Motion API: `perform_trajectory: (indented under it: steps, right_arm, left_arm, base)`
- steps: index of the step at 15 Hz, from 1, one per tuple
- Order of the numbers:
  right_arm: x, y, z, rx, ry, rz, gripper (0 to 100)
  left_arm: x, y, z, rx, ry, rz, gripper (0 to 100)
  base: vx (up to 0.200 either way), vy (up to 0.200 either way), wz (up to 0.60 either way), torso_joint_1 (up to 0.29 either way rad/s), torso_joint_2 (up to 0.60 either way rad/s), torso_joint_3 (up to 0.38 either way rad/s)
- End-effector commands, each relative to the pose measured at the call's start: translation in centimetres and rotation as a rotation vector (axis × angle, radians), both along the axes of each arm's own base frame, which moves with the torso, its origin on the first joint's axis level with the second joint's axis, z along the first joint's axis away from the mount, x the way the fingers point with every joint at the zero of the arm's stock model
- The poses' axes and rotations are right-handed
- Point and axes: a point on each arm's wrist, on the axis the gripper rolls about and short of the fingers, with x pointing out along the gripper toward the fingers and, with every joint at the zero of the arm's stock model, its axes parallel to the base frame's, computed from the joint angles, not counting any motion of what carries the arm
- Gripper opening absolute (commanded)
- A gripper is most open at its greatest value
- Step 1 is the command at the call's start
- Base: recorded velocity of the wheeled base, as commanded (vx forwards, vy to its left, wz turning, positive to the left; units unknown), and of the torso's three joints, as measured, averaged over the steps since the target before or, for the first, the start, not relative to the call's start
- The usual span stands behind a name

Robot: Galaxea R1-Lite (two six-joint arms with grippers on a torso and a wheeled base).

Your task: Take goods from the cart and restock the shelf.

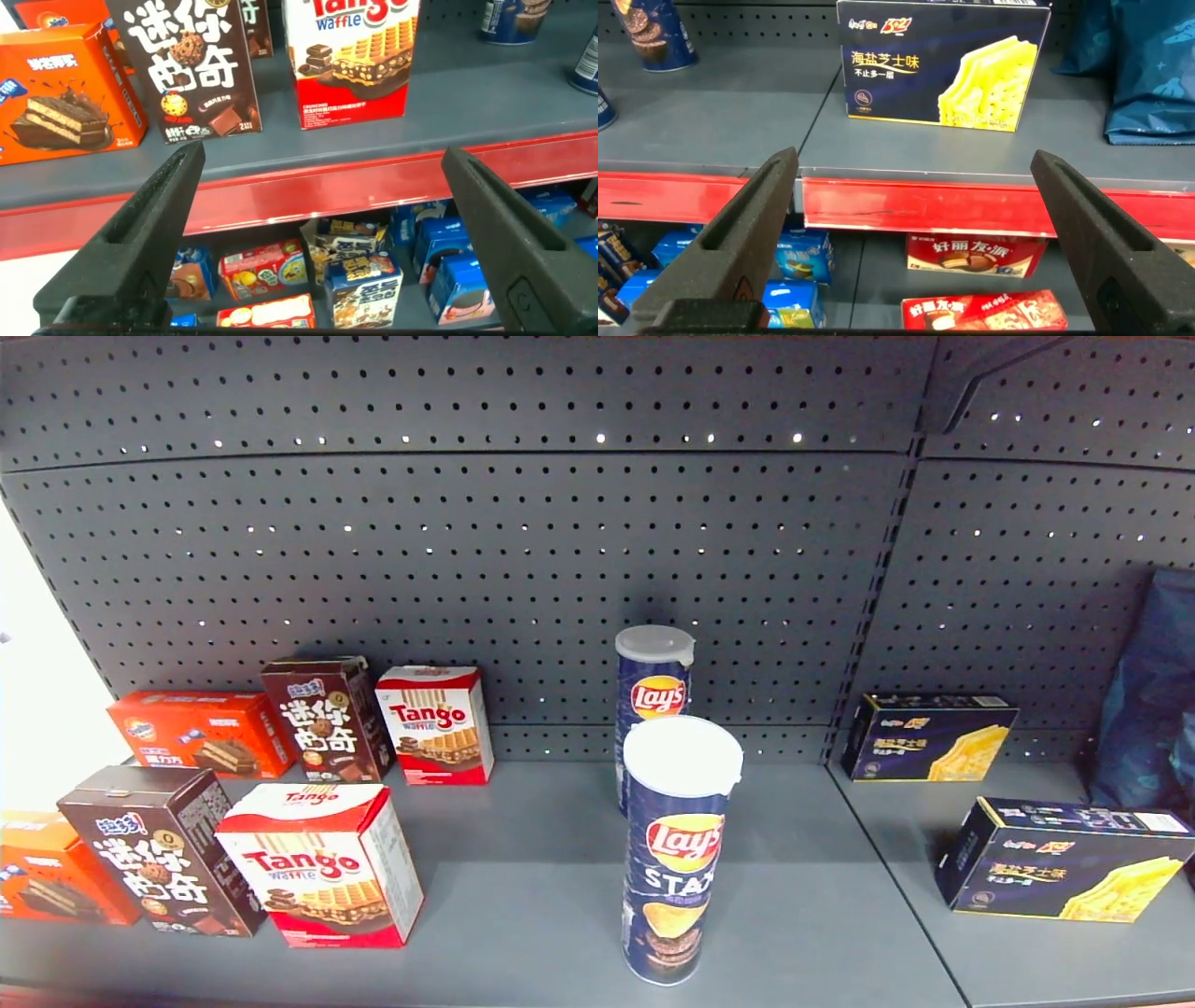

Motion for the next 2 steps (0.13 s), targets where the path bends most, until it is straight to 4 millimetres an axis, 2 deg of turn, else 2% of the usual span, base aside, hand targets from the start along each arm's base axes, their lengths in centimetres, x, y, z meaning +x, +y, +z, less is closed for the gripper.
perform_trajectory:
  steps: [1,2]
  right_arm:
    - [0.01,0.00,0.01,0.001,0.001,0.001,100]
    - [0.01,0.00,0.01,0.003,0.001,0.001,100]
  left_arm:
    - [0.00,0.00,0.00,0.000,0.000,0.001,100]
    - [0.00,0.00,0.00,0.000,0.000,0.001,100]
  base:
    - [0.000,0.000,0.00,0.000,0.00,0.000]
    - [0.000,0.000,0.00,0.000,0.00,0.000]
